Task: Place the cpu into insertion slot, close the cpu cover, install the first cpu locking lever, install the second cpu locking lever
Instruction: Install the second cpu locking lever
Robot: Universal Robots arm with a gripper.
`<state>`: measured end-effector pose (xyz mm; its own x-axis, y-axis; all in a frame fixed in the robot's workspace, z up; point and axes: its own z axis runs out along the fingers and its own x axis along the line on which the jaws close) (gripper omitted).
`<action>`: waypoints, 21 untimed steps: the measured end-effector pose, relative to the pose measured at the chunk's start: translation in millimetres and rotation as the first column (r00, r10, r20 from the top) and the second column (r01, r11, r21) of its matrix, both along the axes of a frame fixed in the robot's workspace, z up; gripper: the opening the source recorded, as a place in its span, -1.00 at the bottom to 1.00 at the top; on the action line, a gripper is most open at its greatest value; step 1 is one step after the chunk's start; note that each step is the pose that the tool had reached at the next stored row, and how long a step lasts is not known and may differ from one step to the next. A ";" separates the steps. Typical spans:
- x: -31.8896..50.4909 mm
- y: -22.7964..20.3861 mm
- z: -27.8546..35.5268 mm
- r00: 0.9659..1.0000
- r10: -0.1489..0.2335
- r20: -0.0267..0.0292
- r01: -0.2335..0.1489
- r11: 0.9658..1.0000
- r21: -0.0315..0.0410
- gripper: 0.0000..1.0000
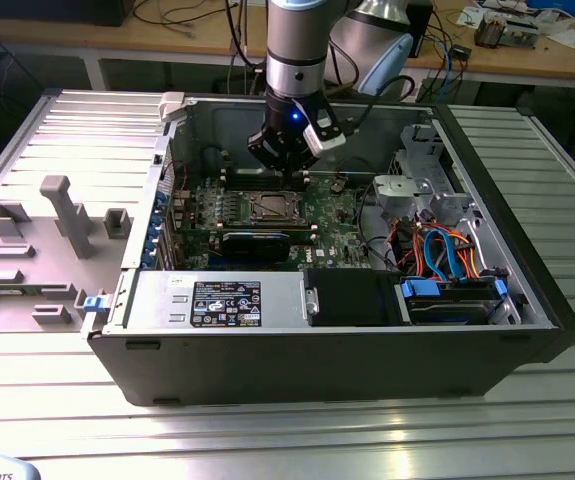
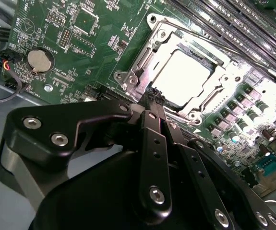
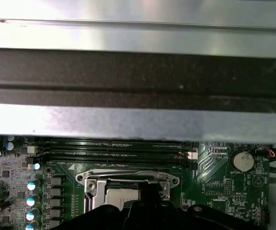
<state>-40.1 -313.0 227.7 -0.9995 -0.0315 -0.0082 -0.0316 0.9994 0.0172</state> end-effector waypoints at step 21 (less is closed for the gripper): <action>0.0 -2.1 16.3 1.000 0.000 -0.001 0.000 1.000 -0.002 -0.79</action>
<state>-40.1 -315.2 244.0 -0.9995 -0.0317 -0.0075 -0.0318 0.9994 0.0149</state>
